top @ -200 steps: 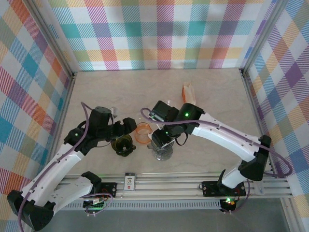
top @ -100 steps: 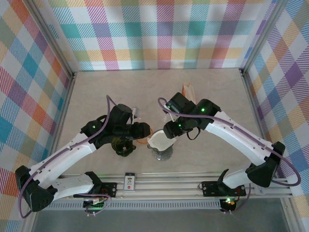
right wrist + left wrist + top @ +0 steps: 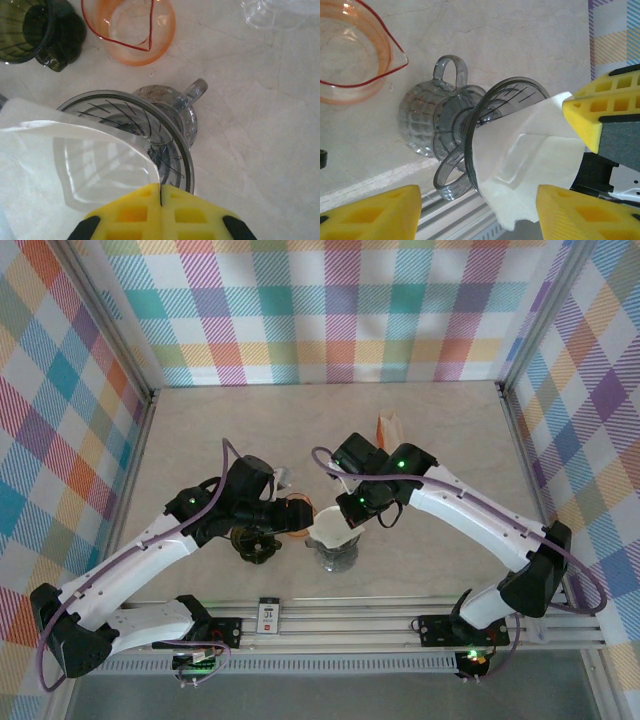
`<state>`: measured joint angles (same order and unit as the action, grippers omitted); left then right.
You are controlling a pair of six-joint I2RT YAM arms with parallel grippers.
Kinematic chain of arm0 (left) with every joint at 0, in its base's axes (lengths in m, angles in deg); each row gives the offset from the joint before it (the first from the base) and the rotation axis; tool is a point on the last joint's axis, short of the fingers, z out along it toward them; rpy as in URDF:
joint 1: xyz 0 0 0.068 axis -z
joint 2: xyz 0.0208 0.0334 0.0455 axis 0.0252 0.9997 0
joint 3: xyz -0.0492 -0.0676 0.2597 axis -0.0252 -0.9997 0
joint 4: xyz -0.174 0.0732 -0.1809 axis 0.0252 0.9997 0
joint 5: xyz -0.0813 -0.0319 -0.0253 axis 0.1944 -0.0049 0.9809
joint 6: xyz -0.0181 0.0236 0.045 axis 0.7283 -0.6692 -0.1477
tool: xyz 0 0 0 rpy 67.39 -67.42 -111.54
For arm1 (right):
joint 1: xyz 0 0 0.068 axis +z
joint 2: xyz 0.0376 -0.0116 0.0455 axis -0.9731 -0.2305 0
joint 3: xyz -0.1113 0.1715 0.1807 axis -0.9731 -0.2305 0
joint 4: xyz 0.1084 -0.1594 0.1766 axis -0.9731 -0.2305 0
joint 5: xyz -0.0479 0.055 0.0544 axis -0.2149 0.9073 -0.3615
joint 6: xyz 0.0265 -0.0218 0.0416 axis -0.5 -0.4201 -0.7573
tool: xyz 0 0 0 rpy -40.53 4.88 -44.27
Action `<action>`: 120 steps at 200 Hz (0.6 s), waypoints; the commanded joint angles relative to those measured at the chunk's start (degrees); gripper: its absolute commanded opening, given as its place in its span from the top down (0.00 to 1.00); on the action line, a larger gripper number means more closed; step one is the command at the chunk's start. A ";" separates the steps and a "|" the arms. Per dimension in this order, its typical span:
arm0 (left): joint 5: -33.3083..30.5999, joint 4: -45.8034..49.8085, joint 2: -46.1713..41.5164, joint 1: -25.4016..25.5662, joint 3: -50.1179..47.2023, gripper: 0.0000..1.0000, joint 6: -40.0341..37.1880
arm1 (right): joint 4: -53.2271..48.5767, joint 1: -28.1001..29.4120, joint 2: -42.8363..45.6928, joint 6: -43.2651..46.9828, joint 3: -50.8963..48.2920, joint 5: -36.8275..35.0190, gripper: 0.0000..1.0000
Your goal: Place the coffee filter in the dripper
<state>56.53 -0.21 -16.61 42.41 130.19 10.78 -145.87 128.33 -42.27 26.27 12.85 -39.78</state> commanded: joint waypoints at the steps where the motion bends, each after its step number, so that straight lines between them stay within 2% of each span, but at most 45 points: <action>1: -0.55 -0.32 -1.50 0.72 0.07 0.31 1.22 | 0.58 0.27 0.98 -6.20 -0.59 -2.16 1.00; 55: 0.12 -6.69 -1.92 0.84 -3.58 0.32 4.22 | 1.27 4.17 0.72 -17.47 -2.95 -9.00 1.00; 120: 2.22 -7.02 -1.56 1.06 -6.35 0.47 3.22 | 1.71 5.60 0.61 -20.25 -2.94 -11.19 0.97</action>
<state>56.75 -6.22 -17.98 42.69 125.03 14.41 -144.51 133.34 -42.14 8.61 10.29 -49.38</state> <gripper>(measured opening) 0.541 0.065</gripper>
